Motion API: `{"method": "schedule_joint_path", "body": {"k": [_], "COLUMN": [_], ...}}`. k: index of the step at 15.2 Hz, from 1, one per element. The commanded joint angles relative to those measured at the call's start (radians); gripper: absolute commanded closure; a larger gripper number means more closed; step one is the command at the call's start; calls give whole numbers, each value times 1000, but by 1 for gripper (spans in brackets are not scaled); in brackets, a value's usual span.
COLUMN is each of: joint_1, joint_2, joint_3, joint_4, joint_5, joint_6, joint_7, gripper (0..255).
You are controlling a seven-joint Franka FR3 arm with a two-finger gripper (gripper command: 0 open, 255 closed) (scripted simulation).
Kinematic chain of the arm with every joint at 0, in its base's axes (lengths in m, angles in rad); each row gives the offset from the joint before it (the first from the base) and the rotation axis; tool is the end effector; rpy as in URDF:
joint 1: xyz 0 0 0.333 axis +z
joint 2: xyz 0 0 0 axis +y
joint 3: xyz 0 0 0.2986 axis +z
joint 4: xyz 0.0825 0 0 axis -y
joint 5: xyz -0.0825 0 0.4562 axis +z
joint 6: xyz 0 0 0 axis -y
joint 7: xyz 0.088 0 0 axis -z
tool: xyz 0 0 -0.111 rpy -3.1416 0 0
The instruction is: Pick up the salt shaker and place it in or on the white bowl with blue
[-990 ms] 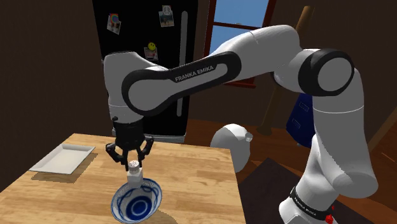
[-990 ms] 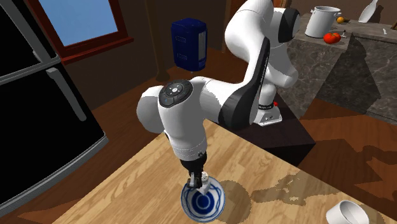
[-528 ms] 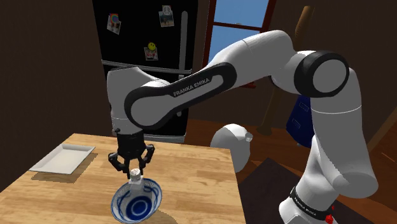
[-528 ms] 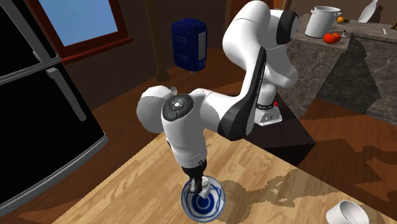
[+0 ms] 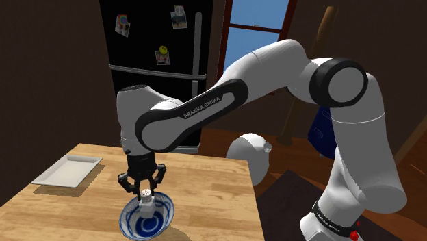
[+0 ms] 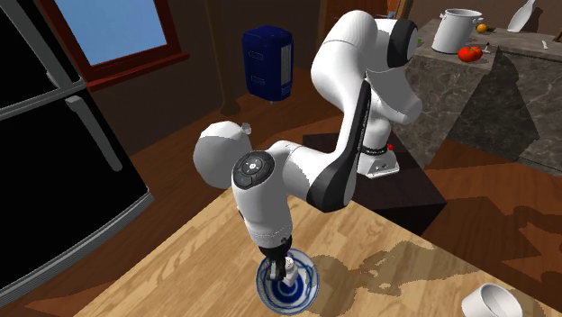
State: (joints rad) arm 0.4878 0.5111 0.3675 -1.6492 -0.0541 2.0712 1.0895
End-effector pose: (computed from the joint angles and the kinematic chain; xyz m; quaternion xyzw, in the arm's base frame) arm 0.4918 0.5301 0.2711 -0.9900 0.1219 0.0695 0.0143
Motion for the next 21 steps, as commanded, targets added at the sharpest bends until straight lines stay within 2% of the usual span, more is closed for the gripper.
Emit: {"method": "schedule_joint_path", "body": {"k": [1,5,6,11,15,21], "joint_1": [0,0,0,0,-10,-10], "joint_2": [1,1,1,1,-39,-39], "joint_3": [0,0,0,0,6,6], "joint_4": [-1,-1,-1,-1,69,69], "joint_5": [0,0,0,0,14,14], "joint_6": [3,3,3,3,-107,-107], "joint_7": [0,0,0,0,-9,-9], "gripper": [255,255,0,0,0,0]}}
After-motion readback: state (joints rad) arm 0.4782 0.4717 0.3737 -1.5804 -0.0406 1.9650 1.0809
